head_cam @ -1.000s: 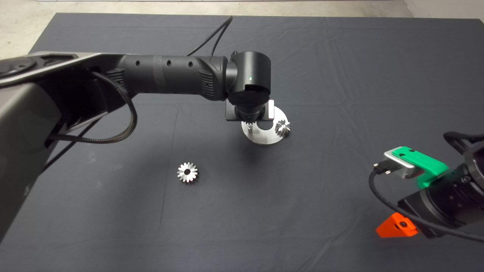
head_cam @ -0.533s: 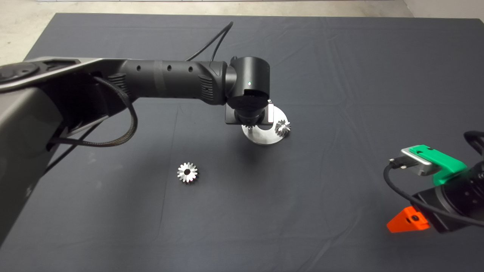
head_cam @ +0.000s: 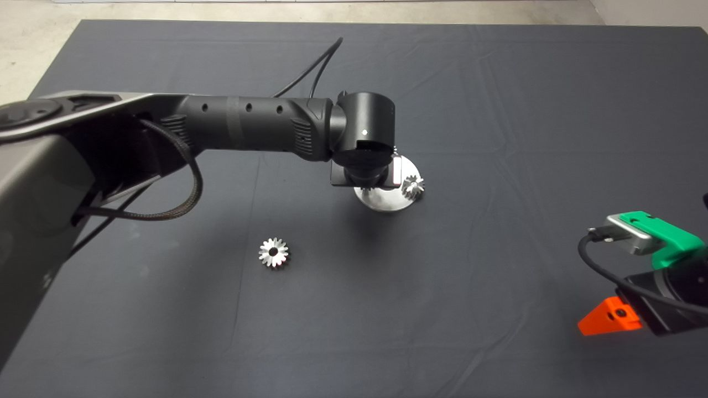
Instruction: Remove an incorrectly installed larger gear and replace it with the correct smaller gear
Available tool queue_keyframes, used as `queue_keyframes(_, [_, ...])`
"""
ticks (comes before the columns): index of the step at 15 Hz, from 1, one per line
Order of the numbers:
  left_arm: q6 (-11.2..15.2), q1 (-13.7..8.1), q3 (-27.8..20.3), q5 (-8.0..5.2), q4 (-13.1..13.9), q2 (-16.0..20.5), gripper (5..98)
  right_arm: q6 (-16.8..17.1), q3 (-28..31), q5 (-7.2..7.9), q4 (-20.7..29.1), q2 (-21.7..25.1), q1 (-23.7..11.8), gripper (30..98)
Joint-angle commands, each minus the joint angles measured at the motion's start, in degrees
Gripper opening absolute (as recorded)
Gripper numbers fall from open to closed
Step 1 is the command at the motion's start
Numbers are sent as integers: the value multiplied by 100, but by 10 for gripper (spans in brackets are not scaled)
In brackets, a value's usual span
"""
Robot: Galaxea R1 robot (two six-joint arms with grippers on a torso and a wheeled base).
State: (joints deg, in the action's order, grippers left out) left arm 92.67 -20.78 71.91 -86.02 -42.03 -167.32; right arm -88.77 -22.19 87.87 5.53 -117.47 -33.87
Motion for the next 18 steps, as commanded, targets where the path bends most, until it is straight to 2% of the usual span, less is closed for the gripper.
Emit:
queue_keyframes(1, [14, -102, -65, -38, -121, 1, 329, 18, 14, 713, 62, 87, -103, 976])
queue_keyframes(5, [-4, -22, -96, -43, -191, 62, 329, 18, 19, 713, 62, 79, -103, 976])
queue_keyframes(18, [-21, 22, -109, -56, -266, 62, 329, 18, 19, 713, 62, 70, -103, 976])
